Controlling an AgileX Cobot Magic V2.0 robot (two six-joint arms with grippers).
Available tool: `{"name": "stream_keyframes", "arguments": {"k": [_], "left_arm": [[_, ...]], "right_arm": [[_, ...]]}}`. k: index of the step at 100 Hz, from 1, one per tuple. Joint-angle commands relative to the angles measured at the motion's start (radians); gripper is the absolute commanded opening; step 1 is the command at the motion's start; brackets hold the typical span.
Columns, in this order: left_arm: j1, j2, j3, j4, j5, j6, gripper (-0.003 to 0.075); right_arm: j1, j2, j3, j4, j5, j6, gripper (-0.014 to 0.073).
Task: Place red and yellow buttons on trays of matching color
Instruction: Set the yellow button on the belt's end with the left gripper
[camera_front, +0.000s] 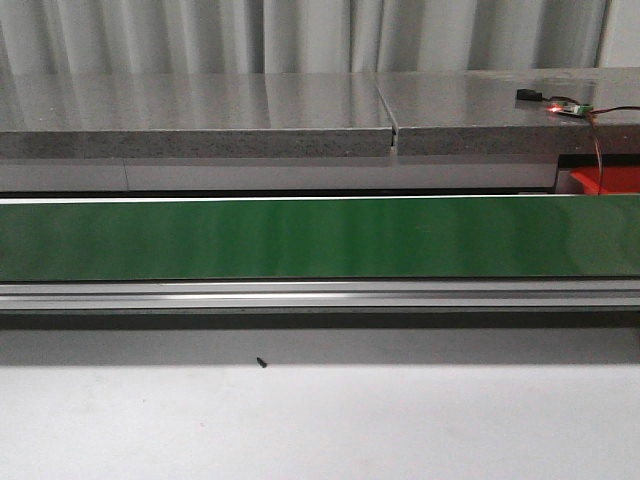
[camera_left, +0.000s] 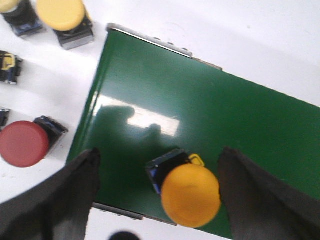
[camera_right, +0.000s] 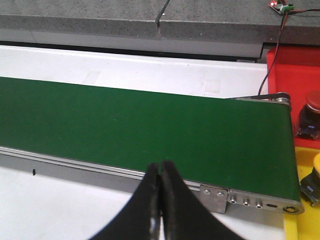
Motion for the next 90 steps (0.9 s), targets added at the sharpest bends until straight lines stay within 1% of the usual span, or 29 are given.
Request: {"name": "stream_keyframes", "arguments": {"k": [1, 13, 30, 49, 66, 75, 90], "left_arm": [[0.043, -0.046, -0.032, -0.017, -0.018, -0.013, 0.0485], [0.117, -0.043, -0.032, -0.011, 0.024, -0.021, 0.0485], [0.227, -0.04, -0.032, 0.006, 0.047, -0.023, 0.0485], [0.32, 0.0, -0.032, 0.02, 0.078, -0.023, 0.0485], [0.357, 0.074, -0.032, 0.021, 0.042, -0.035, 0.0484], [0.357, 0.117, -0.032, 0.021, 0.042, -0.035, 0.0484], [0.357, 0.166, -0.039, 0.012, 0.002, -0.035, 0.0484]], "right_arm": [[0.0, 0.001, -0.026, 0.029, -0.055, -0.006, -0.0067], [0.0, 0.001, -0.026, 0.029, -0.055, -0.006, -0.0067], [0.0, 0.001, -0.026, 0.029, -0.055, -0.006, -0.0067], [0.0, 0.001, -0.026, 0.029, -0.055, -0.006, -0.0067], [0.0, 0.001, -0.026, 0.029, -0.055, -0.006, -0.0067], [0.0, 0.001, -0.026, 0.029, -0.055, -0.006, -0.0067], [0.0, 0.001, -0.026, 0.029, -0.055, -0.006, -0.0067]]}}
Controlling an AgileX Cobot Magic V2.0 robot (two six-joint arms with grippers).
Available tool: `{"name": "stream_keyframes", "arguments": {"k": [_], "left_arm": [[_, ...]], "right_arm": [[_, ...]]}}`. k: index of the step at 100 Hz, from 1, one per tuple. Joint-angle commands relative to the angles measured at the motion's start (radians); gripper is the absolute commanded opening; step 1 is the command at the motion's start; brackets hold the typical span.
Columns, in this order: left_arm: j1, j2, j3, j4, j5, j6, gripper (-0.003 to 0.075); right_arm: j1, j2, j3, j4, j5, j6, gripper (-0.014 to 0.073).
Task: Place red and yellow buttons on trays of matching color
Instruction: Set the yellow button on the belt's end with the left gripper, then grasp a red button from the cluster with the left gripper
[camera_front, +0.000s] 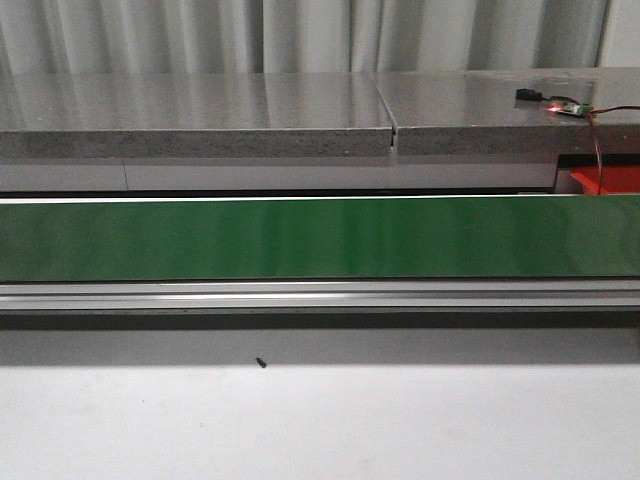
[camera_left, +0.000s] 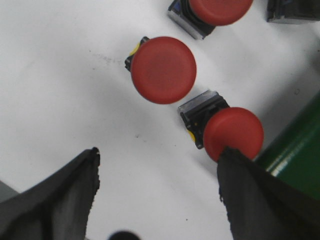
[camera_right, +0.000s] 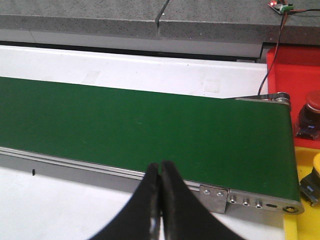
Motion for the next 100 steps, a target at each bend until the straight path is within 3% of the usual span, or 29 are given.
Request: {"name": "stream_keyframes", "arguments": {"k": [1, 34, 63, 88, 100], "left_arm": [[0.001, -0.017, -0.041, -0.022, -0.044, -0.01, 0.0484], [-0.001, 0.077, -0.166, -0.044, -0.005, -0.01, 0.0484], [-0.001, 0.127, -0.181, -0.045, -0.019, -0.01, 0.0478], [-0.001, 0.167, -0.181, -0.067, -0.042, -0.01, 0.0389], [-0.001, 0.174, -0.181, -0.081, -0.06, -0.01, 0.0308]], "right_arm": [[0.0, 0.001, -0.026, 0.029, -0.055, -0.006, -0.0067], [0.0, 0.001, -0.026, 0.029, -0.055, -0.006, -0.0067], [0.0, 0.001, -0.026, 0.029, -0.055, -0.006, -0.0067], [0.0, 0.001, -0.026, 0.029, -0.055, -0.006, -0.0067], [0.0, 0.001, -0.026, 0.029, -0.055, -0.006, -0.0067]]}}
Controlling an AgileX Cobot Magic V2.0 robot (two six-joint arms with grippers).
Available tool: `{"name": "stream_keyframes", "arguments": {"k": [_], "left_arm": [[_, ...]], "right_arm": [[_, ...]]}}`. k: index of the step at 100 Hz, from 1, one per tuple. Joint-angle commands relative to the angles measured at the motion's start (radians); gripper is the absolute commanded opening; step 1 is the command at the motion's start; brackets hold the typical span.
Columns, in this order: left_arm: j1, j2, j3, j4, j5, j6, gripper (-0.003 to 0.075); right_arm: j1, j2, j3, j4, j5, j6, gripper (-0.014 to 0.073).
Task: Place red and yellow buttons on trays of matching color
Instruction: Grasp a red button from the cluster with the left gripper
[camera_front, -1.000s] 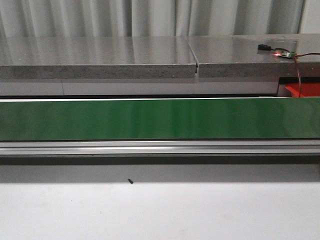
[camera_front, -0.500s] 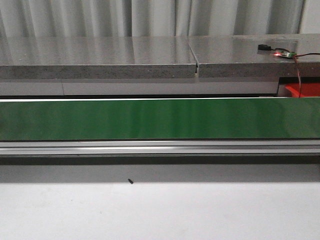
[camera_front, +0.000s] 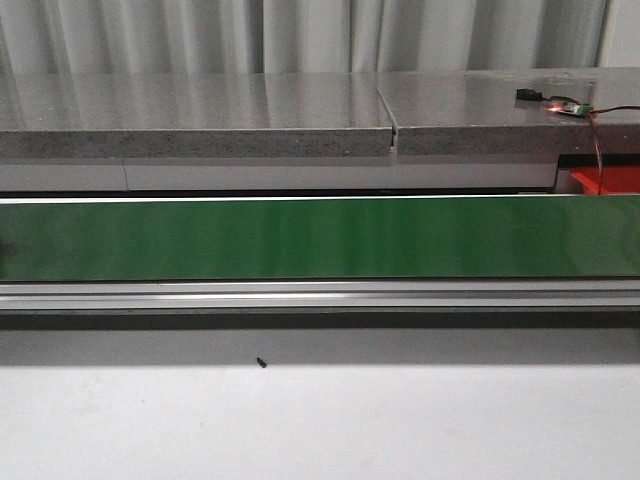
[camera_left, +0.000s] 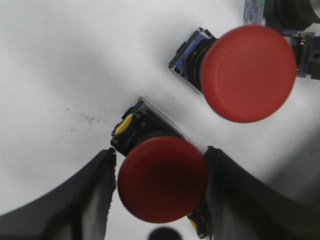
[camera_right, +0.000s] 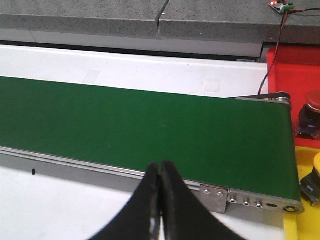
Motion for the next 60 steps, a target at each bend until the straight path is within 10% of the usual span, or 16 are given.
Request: {"name": "stream_keyframes", "arguments": {"k": [1, 60], "left_arm": [[-0.001, -0.048, -0.03, -0.031, -0.028, -0.01, 0.0296], [0.001, -0.197, -0.03, -0.011, -0.026, 0.003, 0.0202]], "right_arm": [[0.0, 0.001, -0.026, 0.029, -0.055, -0.006, -0.0067], [0.0, 0.001, -0.026, 0.029, -0.055, -0.006, -0.0067]]}}
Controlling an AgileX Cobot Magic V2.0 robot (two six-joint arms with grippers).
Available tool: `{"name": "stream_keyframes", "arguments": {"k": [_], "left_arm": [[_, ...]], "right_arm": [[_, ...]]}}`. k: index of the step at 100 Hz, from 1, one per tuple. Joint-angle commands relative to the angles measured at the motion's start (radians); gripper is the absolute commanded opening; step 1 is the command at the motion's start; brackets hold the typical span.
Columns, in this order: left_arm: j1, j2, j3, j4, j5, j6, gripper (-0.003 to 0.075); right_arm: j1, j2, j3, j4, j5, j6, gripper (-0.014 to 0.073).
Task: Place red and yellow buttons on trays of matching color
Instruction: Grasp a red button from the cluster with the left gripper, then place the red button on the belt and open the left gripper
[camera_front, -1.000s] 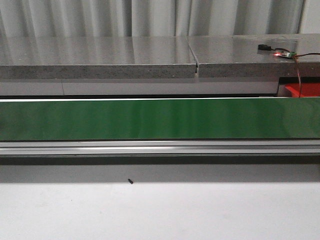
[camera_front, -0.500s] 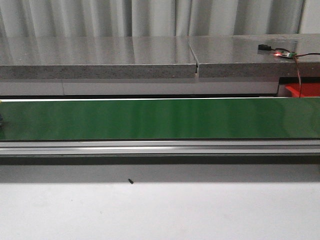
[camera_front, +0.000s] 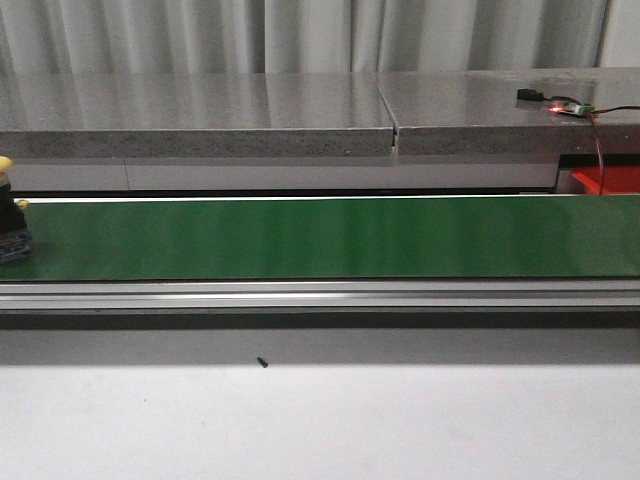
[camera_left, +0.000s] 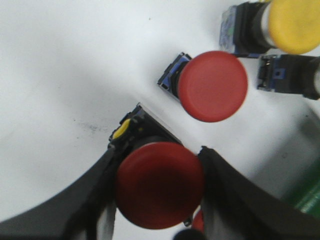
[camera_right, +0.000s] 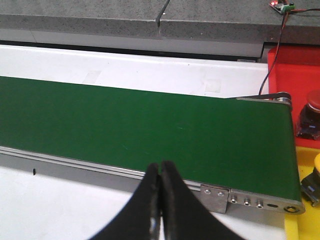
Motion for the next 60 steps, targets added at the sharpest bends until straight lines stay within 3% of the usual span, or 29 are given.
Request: {"name": "stream_keyframes", "arguments": {"k": [1, 23, 60], "left_arm": [[0.001, -0.104, -0.03, -0.007, -0.006, 0.003, 0.0202], [-0.048, -0.218, -0.03, -0.006, 0.021, 0.007, 0.0202], [-0.26, -0.247, -0.028, -0.002, 0.066, 0.028, 0.0202]], "right_arm": [[0.0, 0.001, -0.026, 0.029, -0.055, -0.006, -0.0067], [0.0, 0.001, -0.026, 0.029, -0.055, -0.006, -0.0067], [0.0, 0.001, -0.026, 0.029, -0.055, -0.006, -0.0067]]}}
